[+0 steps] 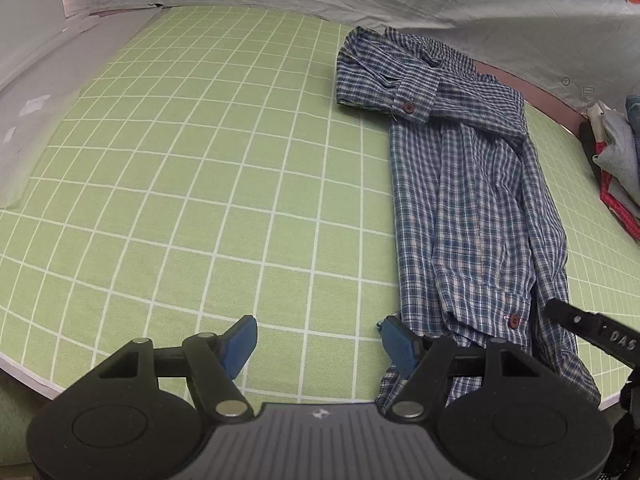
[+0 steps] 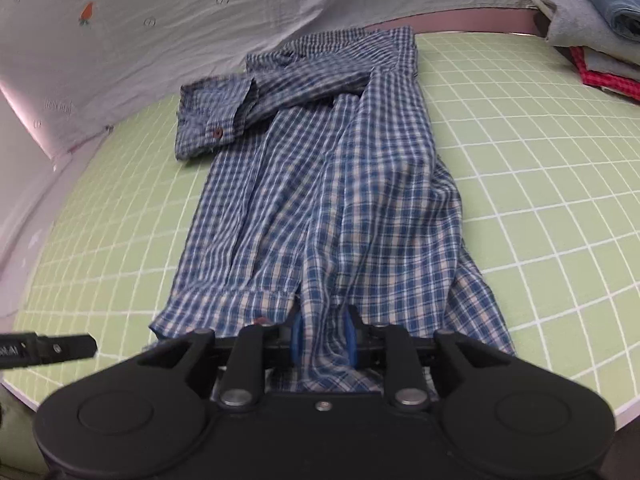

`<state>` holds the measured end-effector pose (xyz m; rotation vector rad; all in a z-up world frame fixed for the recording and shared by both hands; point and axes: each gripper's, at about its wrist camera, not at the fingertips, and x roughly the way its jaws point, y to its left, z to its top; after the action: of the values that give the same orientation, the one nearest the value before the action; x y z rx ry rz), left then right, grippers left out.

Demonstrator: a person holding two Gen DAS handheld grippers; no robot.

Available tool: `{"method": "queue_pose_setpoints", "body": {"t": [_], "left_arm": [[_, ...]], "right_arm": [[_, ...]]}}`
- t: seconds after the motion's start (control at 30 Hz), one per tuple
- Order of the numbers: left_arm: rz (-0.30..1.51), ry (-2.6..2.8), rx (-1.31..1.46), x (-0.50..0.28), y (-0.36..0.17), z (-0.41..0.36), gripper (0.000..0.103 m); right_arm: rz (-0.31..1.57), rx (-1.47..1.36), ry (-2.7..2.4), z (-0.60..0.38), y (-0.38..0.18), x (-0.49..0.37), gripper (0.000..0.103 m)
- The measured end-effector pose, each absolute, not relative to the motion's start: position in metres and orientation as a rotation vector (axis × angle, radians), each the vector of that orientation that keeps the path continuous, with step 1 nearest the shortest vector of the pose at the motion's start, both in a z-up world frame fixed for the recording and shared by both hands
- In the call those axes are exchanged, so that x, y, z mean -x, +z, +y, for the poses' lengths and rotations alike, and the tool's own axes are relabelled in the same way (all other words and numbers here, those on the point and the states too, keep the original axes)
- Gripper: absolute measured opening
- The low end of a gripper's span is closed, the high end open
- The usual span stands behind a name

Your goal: Fold clothes

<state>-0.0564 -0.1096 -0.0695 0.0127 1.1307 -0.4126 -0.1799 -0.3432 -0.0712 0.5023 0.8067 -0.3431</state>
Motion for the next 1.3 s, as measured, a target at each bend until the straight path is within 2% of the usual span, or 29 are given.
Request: {"method": "queue_pose_setpoints", "body": {"t": [0.17, 0.27, 0.4, 0.53, 0.7, 0.97, 1.07, 1.17, 1.3], "left_arm": [[1.133, -0.410, -0.008, 0.051, -0.071, -0.114, 0.070], [1.137, -0.412, -0.009, 0.050, -0.072, -0.119, 0.070], [1.142, -0.410, -0.016, 0.049, -0.072, -0.129, 0.070], [1.135, -0.385, -0.014, 0.044, -0.069, -0.136, 0.070], [1.115, -0.335, 0.008, 0.031, -0.063, -0.145, 0.071], [1.061, -0.278, 0.042, -0.008, -0.057, -0.169, 0.074], [1.043, -0.265, 0.042, -0.031, -0.056, -0.178, 0.075], [1.025, -0.251, 0.046, -0.060, -0.060, -0.186, 0.081], [1.014, -0.239, 0.057, -0.109, -0.070, -0.192, 0.082]], "right_arm": [[0.728, -0.567, -0.452, -0.371, -0.056, 0.198, 0.027], [0.804, -0.527, -0.492, -0.373, -0.070, 0.192, 0.024], [0.911, -0.460, -0.450, -0.358, -0.092, 0.183, 0.025], [0.953, -0.404, -0.406, -0.350, -0.097, 0.175, 0.030], [0.839, -0.368, -0.430, -0.374, -0.070, 0.165, 0.047], [0.770, -0.255, -0.445, -0.415, -0.054, 0.114, 0.055], [0.764, -0.221, -0.450, -0.428, -0.057, 0.090, 0.058], [0.763, -0.194, -0.454, -0.441, -0.061, 0.063, 0.062], [0.787, -0.208, -0.440, -0.460, -0.076, 0.022, 0.063]]}}
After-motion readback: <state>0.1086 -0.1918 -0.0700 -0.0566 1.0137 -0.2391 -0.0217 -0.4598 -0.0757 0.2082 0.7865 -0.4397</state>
